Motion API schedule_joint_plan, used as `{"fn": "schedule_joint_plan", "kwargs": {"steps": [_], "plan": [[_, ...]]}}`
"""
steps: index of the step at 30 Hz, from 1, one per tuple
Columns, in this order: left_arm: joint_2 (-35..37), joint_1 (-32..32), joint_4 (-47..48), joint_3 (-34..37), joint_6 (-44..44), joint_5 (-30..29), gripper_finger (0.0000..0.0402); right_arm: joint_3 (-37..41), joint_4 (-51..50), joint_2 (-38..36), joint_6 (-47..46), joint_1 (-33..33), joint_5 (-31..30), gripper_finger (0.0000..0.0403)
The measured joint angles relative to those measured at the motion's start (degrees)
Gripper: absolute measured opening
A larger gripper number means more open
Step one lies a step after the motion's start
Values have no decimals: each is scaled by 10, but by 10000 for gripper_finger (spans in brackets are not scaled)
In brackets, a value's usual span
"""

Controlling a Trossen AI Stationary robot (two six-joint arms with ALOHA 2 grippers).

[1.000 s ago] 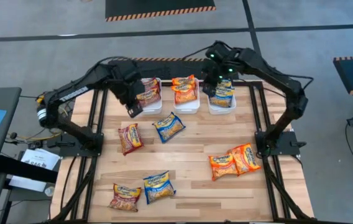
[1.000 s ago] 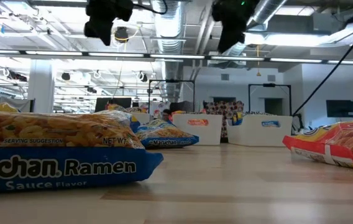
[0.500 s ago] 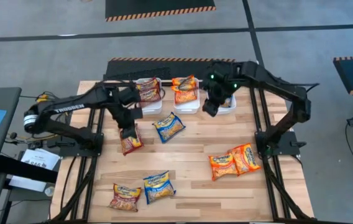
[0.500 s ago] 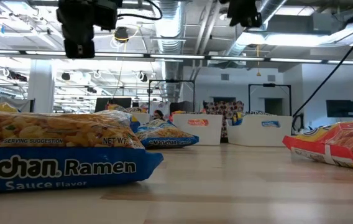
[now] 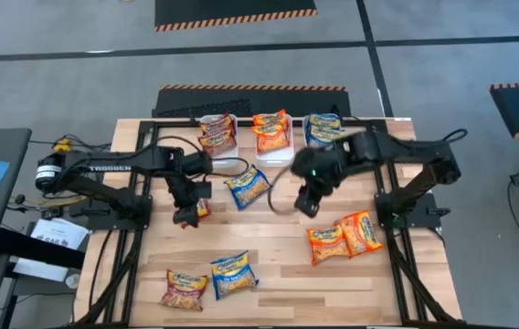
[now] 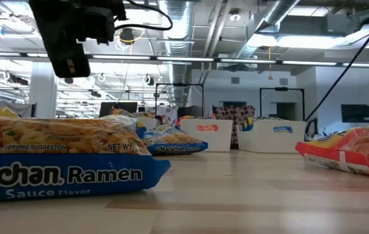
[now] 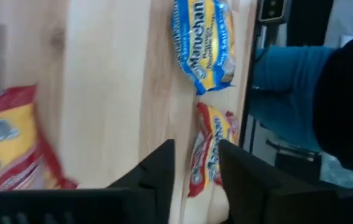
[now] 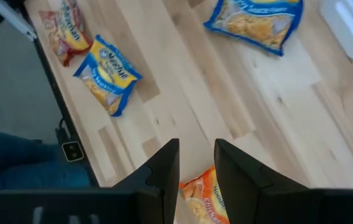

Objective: Sort Maruchan noodles
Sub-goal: Put the blue noodle pack into the right white bin

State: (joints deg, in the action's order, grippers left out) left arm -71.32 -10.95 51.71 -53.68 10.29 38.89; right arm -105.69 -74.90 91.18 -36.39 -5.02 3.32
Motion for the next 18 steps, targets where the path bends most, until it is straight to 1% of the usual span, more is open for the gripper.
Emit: {"fn": "schedule_joint_plan", "kwargs": {"steps": [5, 7, 9, 12, 15, 18], "plan": [[-4, 35, -83, 27, 49, 8, 165, 0, 7, 0, -50, -60, -63, 128], [-4, 48, -119, 34, 78, -5, 182, 0, 7, 0, -66, -75, -83, 128], [-5, 64, -148, 38, 110, -31, 195, 0, 7, 0, -78, -87, -98, 128], [-10, 86, -189, 50, 145, -64, 206, 0, 8, 0, -92, -98, -113, 128], [-24, 105, -257, 69, 178, -72, 208, 0, 9, 0, -97, -102, -116, 128], [-42, 121, -291, 79, 218, -73, 209, 0, 15, 0, -97, -104, -119, 128]]}}
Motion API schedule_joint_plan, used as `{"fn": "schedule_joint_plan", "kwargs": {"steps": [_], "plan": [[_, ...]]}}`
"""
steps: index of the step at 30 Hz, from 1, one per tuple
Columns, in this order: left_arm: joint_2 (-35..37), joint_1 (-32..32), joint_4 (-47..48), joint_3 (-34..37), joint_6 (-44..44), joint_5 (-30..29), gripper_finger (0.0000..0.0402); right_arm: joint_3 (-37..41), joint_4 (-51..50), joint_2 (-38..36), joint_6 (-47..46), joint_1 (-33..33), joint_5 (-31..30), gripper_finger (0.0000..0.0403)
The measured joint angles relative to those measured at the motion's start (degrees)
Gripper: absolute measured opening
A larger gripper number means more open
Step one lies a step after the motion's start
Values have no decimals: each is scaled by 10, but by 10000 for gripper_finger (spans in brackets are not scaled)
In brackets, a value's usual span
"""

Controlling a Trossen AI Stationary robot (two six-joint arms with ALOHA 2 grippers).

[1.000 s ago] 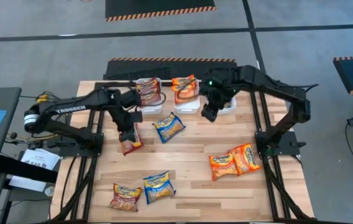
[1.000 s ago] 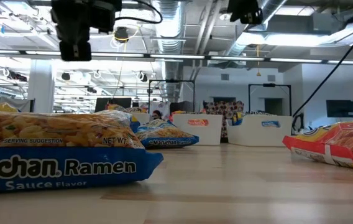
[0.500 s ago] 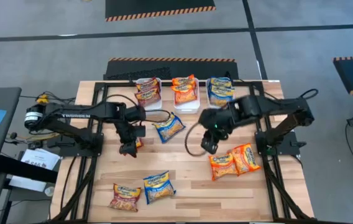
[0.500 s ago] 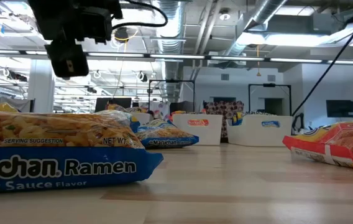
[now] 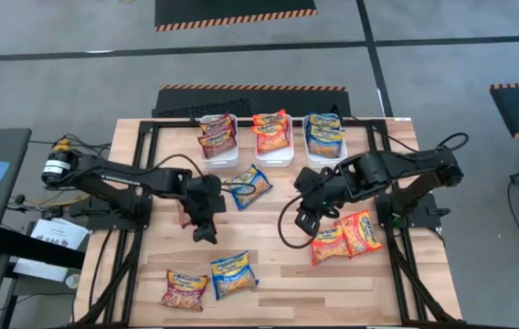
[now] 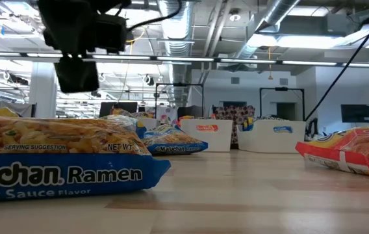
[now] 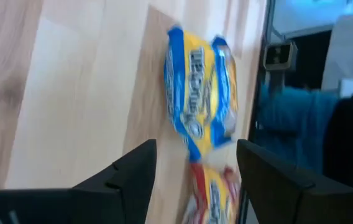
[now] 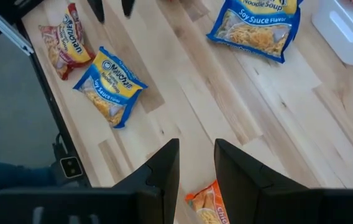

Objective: Sort Maruchan noodles
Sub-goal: Put the blue noodle pack into the right white bin

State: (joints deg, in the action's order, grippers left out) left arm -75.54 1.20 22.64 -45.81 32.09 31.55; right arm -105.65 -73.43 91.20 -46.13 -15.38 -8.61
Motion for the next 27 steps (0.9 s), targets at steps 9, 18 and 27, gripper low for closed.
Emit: {"fn": "schedule_joint_plan", "kwargs": {"steps": [9, 18, 27], "plan": [[-87, 57, -62, 2, 57, -27, 209, 0, 13, 0, 24, 0, -5, 128], [-204, 99, -180, 2, 143, -4, 209, 0, 21, 0, 31, 0, -5, 128], [-259, 130, -247, 1, 207, 7, 209, 0, 23, 0, 33, -8, -1, 128]]}}
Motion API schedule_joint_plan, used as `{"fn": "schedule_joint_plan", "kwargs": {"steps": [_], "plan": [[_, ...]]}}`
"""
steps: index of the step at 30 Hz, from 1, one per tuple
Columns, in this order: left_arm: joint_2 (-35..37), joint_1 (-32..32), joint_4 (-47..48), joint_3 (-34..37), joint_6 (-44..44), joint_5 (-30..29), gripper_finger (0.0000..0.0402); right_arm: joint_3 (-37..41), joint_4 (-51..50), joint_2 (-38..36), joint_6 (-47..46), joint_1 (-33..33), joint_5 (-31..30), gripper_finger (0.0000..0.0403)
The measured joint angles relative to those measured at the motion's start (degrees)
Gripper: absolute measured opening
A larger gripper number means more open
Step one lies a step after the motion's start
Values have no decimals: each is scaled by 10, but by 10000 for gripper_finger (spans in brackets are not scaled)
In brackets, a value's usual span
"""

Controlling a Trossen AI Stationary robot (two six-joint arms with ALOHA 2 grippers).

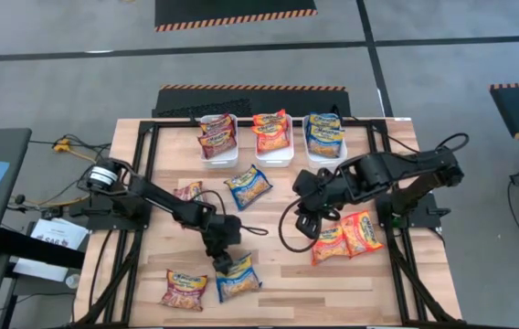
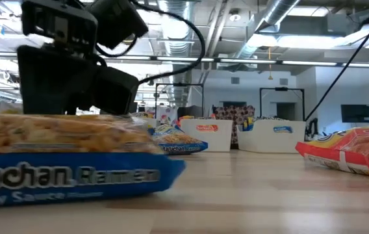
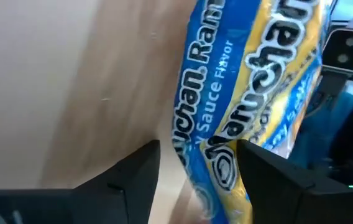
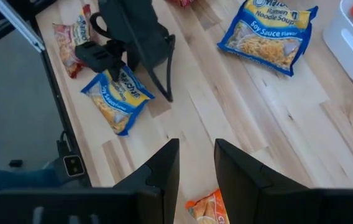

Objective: Sort Maruchan noodles
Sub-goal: Put the blue noodle pack into the right white bin

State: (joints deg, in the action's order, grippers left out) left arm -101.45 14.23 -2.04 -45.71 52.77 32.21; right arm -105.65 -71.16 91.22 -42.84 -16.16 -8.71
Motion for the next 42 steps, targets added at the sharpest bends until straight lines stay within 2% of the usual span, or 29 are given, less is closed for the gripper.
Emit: {"fn": "schedule_joint_plan", "kwargs": {"steps": [4, 7, 11, 16, 18, 25, 29, 34, 39, 42], "plan": [[-5, 13, -32, 1, 6, -1, 204, 0, -1, 0, 0, -4, 0, 128], [-8, 22, -49, 1, 16, -6, 183, 0, -1, 0, 0, -4, 0, 128], [-9, 31, -56, 1, 24, -15, 125, 0, 0, 0, -2, -3, -1, 128], [-9, 32, -59, 1, 20, -14, 27, 0, 1, 0, -2, -3, 0, 128], [-9, 32, -65, 1, 14, -14, 9, 0, 1, 0, -2, -3, 0, 128], [5, 29, -88, -11, -14, 18, 0, 0, 1, 0, -2, 6, 0, 129], [36, 14, -45, -25, -61, 20, 0, 0, 0, 0, -2, 6, 0, 142], [81, -16, 51, -42, -137, 16, 0, 0, 1, 0, -2, 6, 1, 184], [129, -38, 109, -43, -201, 10, 0, 0, 8, 0, 2, 6, 1, 233], [152, -48, 136, -43, -239, 4, 0, 0, 25, 0, 30, 6, 1, 243]]}}
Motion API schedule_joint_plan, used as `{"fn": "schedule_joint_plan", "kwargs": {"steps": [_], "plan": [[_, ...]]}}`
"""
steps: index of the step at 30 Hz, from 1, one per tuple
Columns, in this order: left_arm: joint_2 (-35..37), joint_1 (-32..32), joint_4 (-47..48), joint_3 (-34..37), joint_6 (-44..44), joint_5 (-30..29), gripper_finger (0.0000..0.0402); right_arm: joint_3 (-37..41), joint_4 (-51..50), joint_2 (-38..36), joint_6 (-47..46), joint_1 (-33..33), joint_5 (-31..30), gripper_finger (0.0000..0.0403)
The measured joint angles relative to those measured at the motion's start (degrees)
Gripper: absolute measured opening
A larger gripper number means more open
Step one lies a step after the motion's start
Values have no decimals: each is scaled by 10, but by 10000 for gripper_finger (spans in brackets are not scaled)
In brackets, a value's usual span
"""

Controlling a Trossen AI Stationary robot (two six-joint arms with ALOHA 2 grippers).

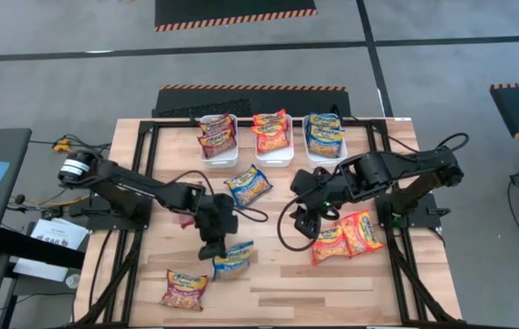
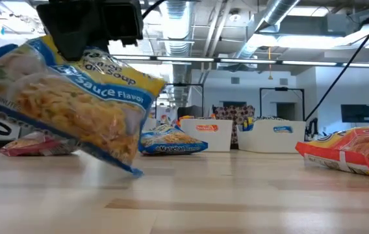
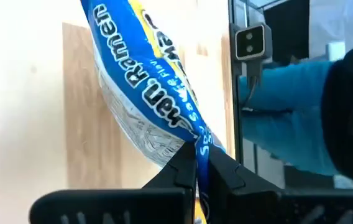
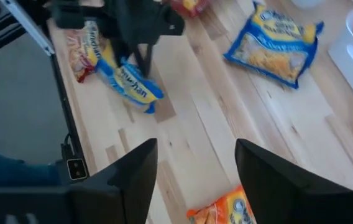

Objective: Sort Maruchan noodles
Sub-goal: Put the blue noodle pack into the right white bin

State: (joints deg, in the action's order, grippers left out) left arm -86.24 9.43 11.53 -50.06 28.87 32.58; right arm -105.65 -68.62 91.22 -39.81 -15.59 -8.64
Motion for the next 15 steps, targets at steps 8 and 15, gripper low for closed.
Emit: {"fn": "schedule_joint_plan", "kwargs": {"steps": [8, 15], "plan": [[21, -22, 42, 0, -61, 5, 0, 71, 163, 0, 97, 0, 12, 237], [21, -35, 60, 0, -84, 19, 0, 156, 255, 0, 77, -5, 14, 226]]}}
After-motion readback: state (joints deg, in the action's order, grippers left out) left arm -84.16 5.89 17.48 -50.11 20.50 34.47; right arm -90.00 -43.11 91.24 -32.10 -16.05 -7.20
